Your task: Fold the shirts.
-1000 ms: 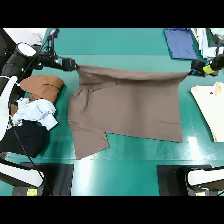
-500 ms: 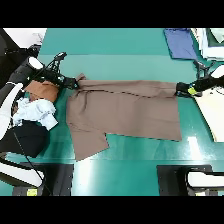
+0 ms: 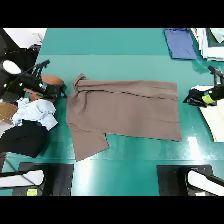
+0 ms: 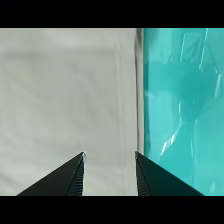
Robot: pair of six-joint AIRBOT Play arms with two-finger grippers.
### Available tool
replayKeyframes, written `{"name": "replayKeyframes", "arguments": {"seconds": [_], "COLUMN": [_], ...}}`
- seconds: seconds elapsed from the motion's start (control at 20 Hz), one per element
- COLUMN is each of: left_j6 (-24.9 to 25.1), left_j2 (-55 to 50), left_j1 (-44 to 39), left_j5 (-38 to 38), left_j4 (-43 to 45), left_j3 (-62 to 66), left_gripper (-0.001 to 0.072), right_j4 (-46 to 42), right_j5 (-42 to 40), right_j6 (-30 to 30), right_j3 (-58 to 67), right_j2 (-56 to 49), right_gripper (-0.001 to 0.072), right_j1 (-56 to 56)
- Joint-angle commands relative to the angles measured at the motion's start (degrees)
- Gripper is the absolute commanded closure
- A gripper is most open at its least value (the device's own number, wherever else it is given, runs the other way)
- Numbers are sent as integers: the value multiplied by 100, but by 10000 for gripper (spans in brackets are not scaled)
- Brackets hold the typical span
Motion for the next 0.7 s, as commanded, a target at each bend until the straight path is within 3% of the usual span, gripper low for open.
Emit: {"name": "replayKeyframes", "arguments": {"seconds": [0.0, 0.05, 0.25, 0.65], "left_j6": [-28, -33, -15, 31], "left_j2": [979, 1152, 1532, 1547], "left_j1": [133, 133, 133, 133], "left_j5": [-92, -68, 120, 535], "left_j4": [-114, -195, -527, -909], "left_j3": [-1620, -2020, -3132, -3654], "left_gripper": [101, 101, 101, 102], "right_j4": [11, 13, 282, 466], "right_j5": [114, 111, 142, 111], "right_j6": [-151, -186, -299, -382], "right_j3": [-595, -688, -721, -721], "right_j2": [643, 710, 719, 719], "right_gripper": [370, 402, 402, 402], "right_j1": [-188, -186, -186, -186]}}
